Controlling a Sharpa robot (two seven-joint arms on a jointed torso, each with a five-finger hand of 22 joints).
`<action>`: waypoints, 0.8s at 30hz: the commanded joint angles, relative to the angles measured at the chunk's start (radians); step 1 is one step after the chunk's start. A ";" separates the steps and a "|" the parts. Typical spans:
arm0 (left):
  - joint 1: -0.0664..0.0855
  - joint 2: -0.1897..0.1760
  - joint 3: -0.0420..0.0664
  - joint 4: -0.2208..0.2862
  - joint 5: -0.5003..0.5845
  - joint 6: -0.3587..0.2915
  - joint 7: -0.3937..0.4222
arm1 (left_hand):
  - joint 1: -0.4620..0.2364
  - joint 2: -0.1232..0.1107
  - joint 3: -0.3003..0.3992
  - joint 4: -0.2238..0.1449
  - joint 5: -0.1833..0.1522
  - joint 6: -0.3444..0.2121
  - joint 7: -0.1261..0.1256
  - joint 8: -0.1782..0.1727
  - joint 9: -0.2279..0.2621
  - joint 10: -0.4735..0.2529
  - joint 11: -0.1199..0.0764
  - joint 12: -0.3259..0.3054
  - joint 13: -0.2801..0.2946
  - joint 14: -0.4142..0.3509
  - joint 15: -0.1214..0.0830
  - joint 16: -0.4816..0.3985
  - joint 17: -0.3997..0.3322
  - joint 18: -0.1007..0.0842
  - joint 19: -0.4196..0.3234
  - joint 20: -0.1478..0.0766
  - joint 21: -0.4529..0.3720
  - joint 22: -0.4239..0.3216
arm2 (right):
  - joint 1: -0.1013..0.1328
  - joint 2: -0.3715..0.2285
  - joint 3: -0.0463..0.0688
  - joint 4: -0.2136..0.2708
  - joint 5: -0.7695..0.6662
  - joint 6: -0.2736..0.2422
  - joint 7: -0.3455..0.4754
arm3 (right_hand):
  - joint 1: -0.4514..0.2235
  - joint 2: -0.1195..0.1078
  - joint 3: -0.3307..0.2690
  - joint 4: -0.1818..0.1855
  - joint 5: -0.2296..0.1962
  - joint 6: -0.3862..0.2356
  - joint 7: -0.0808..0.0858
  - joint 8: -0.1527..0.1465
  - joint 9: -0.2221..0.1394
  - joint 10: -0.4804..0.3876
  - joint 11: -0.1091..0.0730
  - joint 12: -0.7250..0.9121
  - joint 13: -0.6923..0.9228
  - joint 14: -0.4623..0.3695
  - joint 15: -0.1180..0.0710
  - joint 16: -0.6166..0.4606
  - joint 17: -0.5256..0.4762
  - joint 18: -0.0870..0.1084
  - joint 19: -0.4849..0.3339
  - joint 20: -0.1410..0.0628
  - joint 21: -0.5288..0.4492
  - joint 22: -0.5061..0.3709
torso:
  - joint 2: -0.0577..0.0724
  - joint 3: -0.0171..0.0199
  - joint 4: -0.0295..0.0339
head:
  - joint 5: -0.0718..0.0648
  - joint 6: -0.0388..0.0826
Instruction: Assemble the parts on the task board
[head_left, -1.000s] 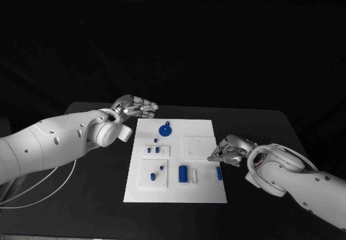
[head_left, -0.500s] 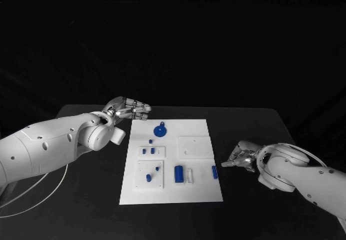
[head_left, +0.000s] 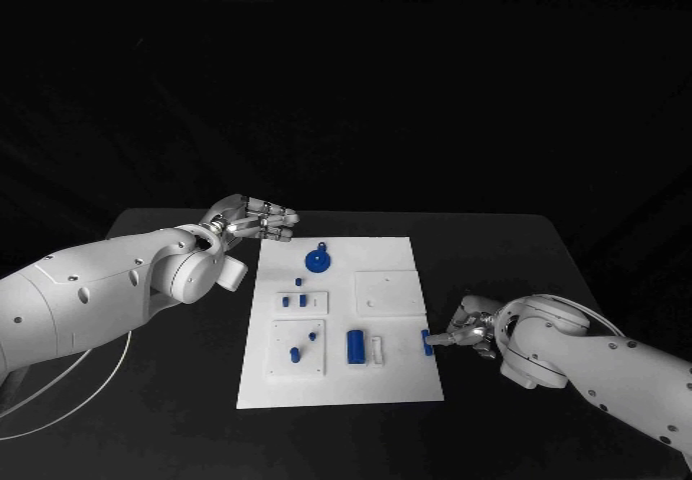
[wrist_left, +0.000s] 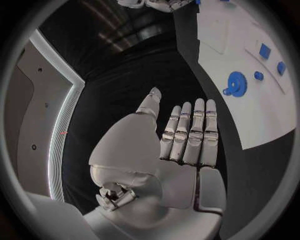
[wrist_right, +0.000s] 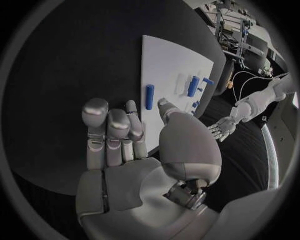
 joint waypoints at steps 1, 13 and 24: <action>0.000 0.000 0.000 0.003 -0.002 0.012 0.008 | -0.009 0.002 -0.001 0.003 0.002 0.005 0.001 0.006 0.001 -0.001 -0.005 0.000 0.000 -0.001 0.000 -0.001 0.001 -0.005 -0.005 0.002 -0.002 0.000 | -0.003 0.013 -0.001 -0.006 -0.002 0.019 0.000 | -0.008 0.005 0.002 0.003 -0.005 -0.003 0.000 0.004 0.002 0.001 0.005 0.005 0.001 0.003 0.006 0.003 0.002 0.007 0.054 0.004 -0.002 0.000 | 0.000 -0.0010 -0.0004 | 0.004 -0.002; -0.001 -0.001 -0.001 0.003 -0.002 0.016 0.005 | -0.009 0.002 -0.001 0.003 0.002 0.005 0.001 0.006 0.001 -0.001 -0.005 0.000 0.000 -0.001 0.000 -0.001 0.001 -0.005 -0.005 0.002 -0.002 0.000 | -0.006 0.054 -0.005 -0.027 -0.027 0.004 0.010 | -0.002 0.043 0.025 -0.081 0.000 0.008 -0.002 0.003 0.009 0.001 0.003 0.007 0.001 0.003 0.005 0.001 0.002 0.006 0.054 0.004 -0.003 0.000 | 0.000 -0.0007 -0.0014 | 0.010 -0.002; -0.003 0.000 -0.001 0.002 -0.002 0.019 0.004 | -0.009 0.003 -0.001 0.004 0.002 0.004 0.001 0.005 0.001 -0.002 -0.005 0.000 0.000 -0.002 0.001 -0.001 0.001 -0.005 -0.005 0.002 -0.002 0.000 | -0.006 0.084 -0.011 -0.060 -0.046 0.007 -0.007 | 0.014 0.133 0.017 -0.257 0.071 0.024 -0.009 0.003 0.003 0.000 0.000 0.006 0.000 0.003 0.003 -0.002 -0.002 0.003 0.054 0.002 -0.006 -0.001 | 0.000 -0.0005 -0.0007 | 0.016 -0.004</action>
